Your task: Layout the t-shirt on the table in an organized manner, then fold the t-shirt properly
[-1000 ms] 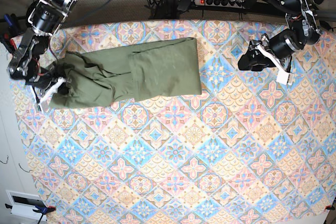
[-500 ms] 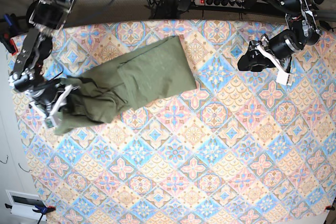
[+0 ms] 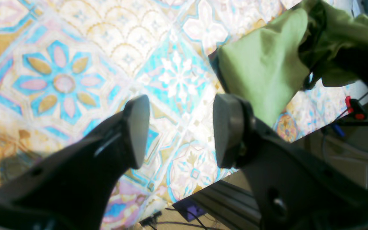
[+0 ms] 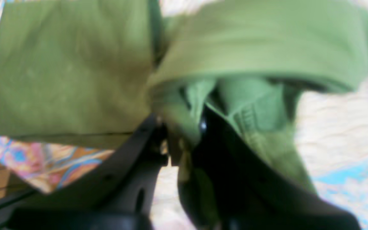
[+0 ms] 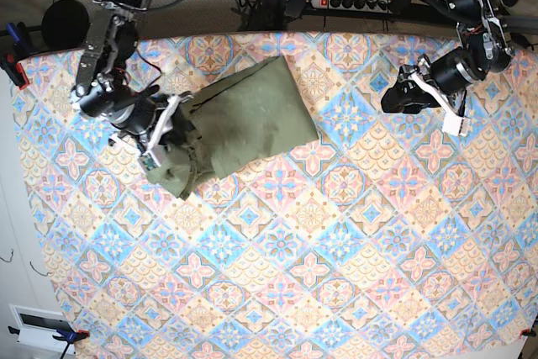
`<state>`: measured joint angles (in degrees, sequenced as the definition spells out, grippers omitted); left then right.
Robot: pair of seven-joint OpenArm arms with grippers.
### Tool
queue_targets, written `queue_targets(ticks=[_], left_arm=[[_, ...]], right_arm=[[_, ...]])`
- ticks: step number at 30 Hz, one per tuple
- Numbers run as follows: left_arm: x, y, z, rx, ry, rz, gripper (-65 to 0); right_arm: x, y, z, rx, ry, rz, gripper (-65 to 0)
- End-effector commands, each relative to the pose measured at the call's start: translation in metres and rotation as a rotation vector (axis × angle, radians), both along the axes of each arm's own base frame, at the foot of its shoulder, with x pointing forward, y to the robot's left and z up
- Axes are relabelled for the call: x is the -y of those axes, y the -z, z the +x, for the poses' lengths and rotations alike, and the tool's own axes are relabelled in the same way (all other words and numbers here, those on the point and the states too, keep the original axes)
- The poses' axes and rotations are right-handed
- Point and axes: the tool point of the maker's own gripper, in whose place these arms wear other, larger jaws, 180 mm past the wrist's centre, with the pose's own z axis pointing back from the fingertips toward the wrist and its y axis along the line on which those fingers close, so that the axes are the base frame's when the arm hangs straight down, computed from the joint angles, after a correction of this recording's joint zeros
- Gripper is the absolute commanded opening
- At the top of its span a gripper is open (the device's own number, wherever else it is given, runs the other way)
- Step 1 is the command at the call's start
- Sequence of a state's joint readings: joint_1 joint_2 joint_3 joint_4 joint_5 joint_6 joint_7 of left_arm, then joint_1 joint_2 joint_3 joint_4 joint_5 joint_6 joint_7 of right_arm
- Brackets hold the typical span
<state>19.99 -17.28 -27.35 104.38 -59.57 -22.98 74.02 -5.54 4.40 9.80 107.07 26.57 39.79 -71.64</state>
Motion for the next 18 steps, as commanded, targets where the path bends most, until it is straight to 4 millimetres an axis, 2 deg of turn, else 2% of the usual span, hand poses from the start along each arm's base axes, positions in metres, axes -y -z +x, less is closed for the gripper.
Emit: queue_targets(ticks=[1,7,14,18], left_arm=[[-0.003,-0.006,0.005,0.025,-0.002,-0.001,-33.3],[-0.007,0.005,0.003,-0.007,-0.021,-0.018,-33.3],[-0.008,0.004,0.004,-0.005,-0.021,-0.017,-33.3],[-0.008,0.005,0.004,-0.006,-0.021,-0.017,-33.3]], right_arm=[[-0.015,-0.025,0.014,0.097,-0.026,0.047,-64.9],[-0.048,-0.036,0.012,0.126,-0.078,0.098,-64.9],[-0.08,-0.04,0.008,0.128,-0.132,0.151,-64.9],[-0.099,-0.038,-0.001,0.112,-0.175,0.174,-64.8]])
